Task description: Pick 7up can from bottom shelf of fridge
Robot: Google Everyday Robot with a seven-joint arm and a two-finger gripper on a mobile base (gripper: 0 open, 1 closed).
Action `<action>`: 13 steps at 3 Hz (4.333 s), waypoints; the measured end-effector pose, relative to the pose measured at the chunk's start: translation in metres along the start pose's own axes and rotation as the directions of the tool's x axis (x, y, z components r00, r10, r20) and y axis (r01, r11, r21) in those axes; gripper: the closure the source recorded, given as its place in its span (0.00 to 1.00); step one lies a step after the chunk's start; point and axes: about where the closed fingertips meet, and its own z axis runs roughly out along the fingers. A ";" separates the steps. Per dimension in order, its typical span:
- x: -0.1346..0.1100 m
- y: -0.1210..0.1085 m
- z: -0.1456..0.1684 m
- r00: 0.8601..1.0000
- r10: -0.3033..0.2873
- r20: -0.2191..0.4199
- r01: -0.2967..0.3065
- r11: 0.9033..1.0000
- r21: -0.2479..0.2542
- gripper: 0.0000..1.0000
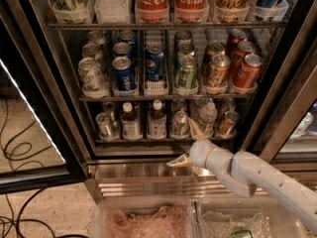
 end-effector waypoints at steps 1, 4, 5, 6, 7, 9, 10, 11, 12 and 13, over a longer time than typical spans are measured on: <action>0.006 -0.004 0.004 1.000 0.002 -0.008 -0.001 1.000 0.007 0.00; 0.019 -0.036 0.008 0.999 -0.004 -0.038 0.007 0.997 0.080 0.00; 0.016 -0.037 0.016 0.999 -0.022 -0.033 0.023 0.998 0.056 0.00; 0.008 -0.019 0.026 1.000 -0.024 -0.015 0.024 0.999 -0.041 0.00; 0.010 -0.018 0.028 1.000 -0.014 -0.015 0.014 0.999 -0.040 0.00; 0.014 -0.032 0.036 1.000 0.009 -0.025 -0.008 0.999 0.040 0.00; 0.015 -0.042 0.034 1.000 0.017 -0.026 -0.014 0.996 0.092 0.00; 0.018 -0.044 0.032 0.999 0.043 -0.031 -0.039 0.989 0.144 0.00; 0.011 -0.035 0.032 0.999 0.032 -0.037 -0.025 0.986 0.168 0.00; 0.000 -0.011 0.036 0.999 0.017 -0.048 -0.012 0.994 0.110 0.00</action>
Offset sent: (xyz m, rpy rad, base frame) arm 0.0283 -0.0258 -0.0049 -0.0272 -0.0187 -0.0793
